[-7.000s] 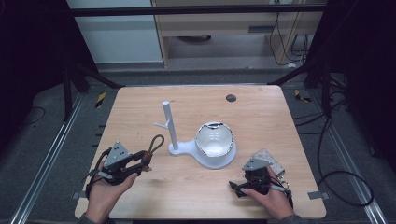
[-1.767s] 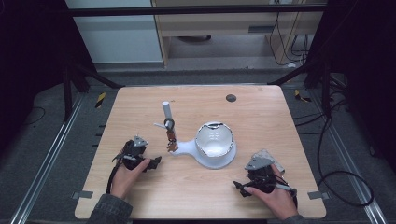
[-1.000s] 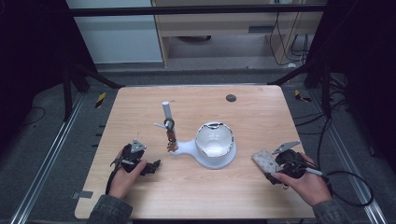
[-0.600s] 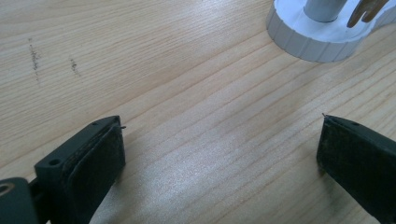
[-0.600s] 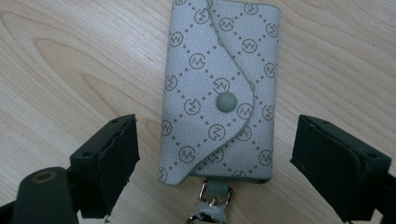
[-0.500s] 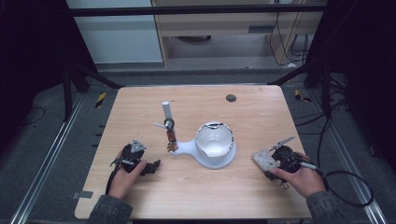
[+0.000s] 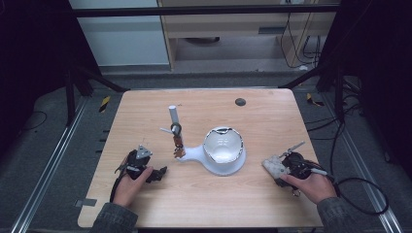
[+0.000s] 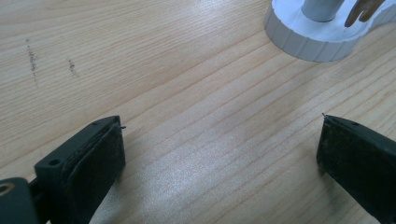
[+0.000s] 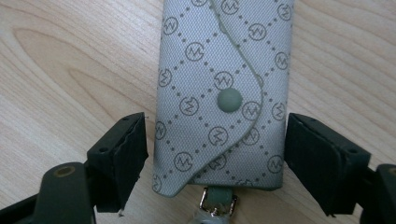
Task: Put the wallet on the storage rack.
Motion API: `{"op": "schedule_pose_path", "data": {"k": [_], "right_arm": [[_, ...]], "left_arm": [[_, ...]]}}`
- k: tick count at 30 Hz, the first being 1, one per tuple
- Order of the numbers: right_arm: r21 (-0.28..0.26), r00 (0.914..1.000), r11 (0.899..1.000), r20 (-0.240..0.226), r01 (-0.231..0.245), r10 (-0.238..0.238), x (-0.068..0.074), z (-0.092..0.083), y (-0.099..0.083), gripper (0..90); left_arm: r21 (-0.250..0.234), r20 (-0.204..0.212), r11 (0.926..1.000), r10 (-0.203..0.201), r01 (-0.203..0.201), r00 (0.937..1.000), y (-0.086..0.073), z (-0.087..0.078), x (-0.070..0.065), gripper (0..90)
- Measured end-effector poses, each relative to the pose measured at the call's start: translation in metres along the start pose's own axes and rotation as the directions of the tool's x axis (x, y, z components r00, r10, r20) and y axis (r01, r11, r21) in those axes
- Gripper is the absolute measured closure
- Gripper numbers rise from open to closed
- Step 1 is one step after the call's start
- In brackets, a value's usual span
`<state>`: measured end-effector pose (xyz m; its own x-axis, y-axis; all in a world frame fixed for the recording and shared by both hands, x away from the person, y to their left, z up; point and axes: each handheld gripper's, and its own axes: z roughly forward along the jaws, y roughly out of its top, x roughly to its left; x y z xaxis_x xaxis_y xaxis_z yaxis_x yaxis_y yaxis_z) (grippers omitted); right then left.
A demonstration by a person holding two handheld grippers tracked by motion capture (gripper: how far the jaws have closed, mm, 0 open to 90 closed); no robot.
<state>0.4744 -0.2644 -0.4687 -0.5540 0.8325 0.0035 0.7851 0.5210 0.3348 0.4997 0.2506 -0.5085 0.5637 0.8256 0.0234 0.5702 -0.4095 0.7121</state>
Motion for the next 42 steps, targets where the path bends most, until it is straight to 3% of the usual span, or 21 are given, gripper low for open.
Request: {"op": "schedule_pose_path", "data": {"k": [17, 42], "right_arm": [[0.005, 0.9999, 1.000, -0.007, -0.015, 0.015, -0.0026, 0.0037, -0.0048, 25.1], [0.024, 1.0000, 1.000, -0.006, -0.001, 0.002, -0.0025, 0.0024, -0.0037, 27.4]], "left_arm": [[0.002, 0.001, 1.0000, 0.003, -0.003, 1.0000, 0.0001, -0.0001, -0.0003, 0.4], [0.002, 0.002, 1.0000, 0.005, -0.005, 1.0000, 0.0001, -0.0001, -0.0004, 0.4]]}}
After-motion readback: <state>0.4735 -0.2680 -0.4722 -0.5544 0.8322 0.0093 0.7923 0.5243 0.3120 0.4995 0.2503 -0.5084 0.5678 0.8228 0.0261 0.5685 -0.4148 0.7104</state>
